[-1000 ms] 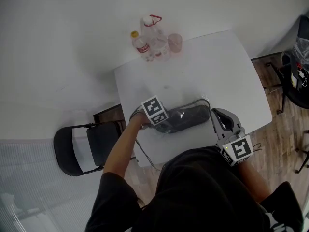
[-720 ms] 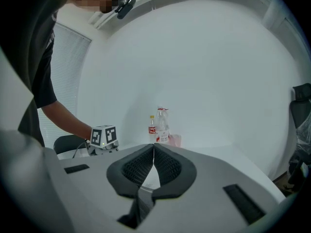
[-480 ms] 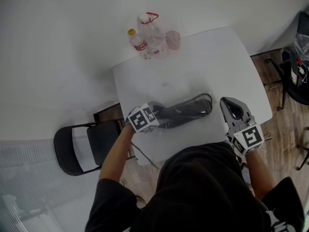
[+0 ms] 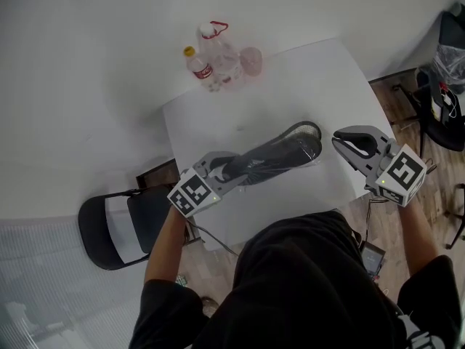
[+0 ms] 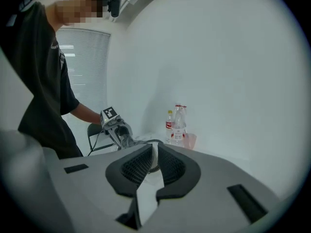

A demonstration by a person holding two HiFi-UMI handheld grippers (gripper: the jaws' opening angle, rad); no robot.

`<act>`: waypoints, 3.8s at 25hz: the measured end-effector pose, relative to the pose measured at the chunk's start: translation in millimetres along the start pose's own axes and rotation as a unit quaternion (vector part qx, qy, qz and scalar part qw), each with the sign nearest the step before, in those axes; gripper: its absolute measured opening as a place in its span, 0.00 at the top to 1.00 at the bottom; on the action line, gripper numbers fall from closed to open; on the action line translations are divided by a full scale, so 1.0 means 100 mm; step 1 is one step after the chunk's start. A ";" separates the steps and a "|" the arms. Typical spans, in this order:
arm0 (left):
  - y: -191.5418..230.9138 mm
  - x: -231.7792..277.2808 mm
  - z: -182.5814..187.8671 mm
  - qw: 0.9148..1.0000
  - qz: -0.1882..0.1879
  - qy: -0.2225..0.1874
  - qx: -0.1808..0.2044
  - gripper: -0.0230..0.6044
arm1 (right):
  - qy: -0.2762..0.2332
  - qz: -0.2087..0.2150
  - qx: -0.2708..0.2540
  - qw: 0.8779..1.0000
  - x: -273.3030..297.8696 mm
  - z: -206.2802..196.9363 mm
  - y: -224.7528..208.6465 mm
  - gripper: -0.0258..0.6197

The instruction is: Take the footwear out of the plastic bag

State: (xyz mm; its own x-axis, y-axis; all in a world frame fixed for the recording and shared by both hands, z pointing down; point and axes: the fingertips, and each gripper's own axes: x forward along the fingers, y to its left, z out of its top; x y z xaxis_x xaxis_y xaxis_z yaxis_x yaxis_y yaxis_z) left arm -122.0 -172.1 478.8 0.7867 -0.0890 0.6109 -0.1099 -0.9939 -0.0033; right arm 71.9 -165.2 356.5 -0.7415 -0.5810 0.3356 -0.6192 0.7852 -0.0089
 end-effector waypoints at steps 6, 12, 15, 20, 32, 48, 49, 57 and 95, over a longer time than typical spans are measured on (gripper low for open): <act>-0.01 -0.24 0.36 0.997 0.047 -0.053 0.029 0.65 | 0.031 0.042 -0.063 0.997 -0.07 0.39 0.07 0.74; -0.08 -0.41 0.68 0.991 0.075 -0.086 0.066 0.65 | 0.044 0.064 -0.082 0.994 -0.11 0.67 0.14 0.73; -0.09 -0.44 0.76 0.989 0.081 -0.093 0.079 0.65 | 0.052 0.077 -0.093 0.991 -0.12 0.69 0.14 0.70; -0.12 -0.45 0.77 0.986 0.090 -0.093 0.105 0.65 | 0.066 0.084 -0.107 0.989 -0.14 0.66 0.16 0.68; -0.09 -0.46 0.77 0.981 0.106 -0.074 0.144 0.65 | 0.129 0.091 -0.190 0.969 0.02 0.55 0.23 0.67; -0.16 -0.40 0.75 0.981 0.088 -0.071 0.157 0.67 | 0.163 0.095 -0.262 0.946 0.08 0.40 0.23 0.68; -0.17 -0.40 0.75 0.981 0.088 -0.071 0.160 0.67 | 0.166 0.092 -0.264 0.945 0.08 0.38 0.22 0.68; -0.13 -0.41 0.73 0.981 0.100 -0.069 0.154 0.68 | 0.155 0.164 -0.226 0.948 0.02 0.37 0.36 0.68; -0.30 -0.11 0.64 0.998 0.005 -0.024 0.062 0.41 | 0.157 0.164 -0.310 0.923 0.30 0.24 0.69 0.83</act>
State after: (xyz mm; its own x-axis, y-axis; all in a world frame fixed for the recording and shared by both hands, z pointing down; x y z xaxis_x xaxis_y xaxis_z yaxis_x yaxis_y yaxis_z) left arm -88.2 -145.8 421.9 0.8140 -0.0983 0.5725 -0.0440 -0.9932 -0.1079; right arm 0.8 -134.0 343.0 -0.6907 -0.2755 0.6686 -0.0346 0.9361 0.3500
